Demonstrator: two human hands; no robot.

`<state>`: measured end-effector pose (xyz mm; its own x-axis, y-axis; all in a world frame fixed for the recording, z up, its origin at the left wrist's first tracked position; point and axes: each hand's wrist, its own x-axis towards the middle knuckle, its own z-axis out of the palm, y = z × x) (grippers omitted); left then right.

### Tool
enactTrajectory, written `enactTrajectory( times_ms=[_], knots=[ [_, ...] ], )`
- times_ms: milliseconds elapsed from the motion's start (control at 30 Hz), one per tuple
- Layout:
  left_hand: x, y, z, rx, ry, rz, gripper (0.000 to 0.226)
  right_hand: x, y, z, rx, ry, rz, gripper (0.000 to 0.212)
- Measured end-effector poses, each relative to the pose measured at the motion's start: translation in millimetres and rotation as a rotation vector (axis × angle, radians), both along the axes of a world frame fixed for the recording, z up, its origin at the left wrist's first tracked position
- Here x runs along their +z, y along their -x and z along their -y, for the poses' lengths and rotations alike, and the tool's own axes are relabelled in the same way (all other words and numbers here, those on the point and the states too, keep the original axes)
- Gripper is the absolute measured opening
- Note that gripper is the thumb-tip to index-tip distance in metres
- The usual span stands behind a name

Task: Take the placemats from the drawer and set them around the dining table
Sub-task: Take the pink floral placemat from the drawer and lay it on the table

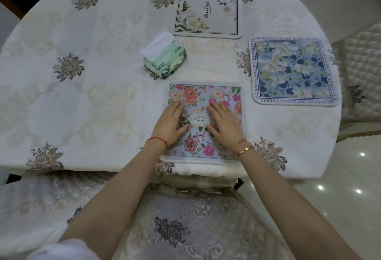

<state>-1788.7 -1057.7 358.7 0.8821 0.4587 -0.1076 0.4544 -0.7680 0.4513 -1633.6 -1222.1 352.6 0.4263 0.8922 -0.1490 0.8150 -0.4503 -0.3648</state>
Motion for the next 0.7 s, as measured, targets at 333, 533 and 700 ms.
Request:
enactTrajectory(
  times_ms=[333, 533, 700],
  knots=[
    [-17, 10, -28, 0.013, -0.021, 0.033, 0.083, -12, -29, 43, -0.111, -0.046, -0.054, 0.07],
    [-13, -15, -39, 0.008, -0.041, 0.079, 0.071, -5, -43, 8, -0.121, -0.113, -0.036, 0.067],
    [-11, -63, -47, -0.054, -0.012, 0.032, 0.07, -9, -49, -65, -0.008, -0.044, -0.045, 0.064]
  ],
)
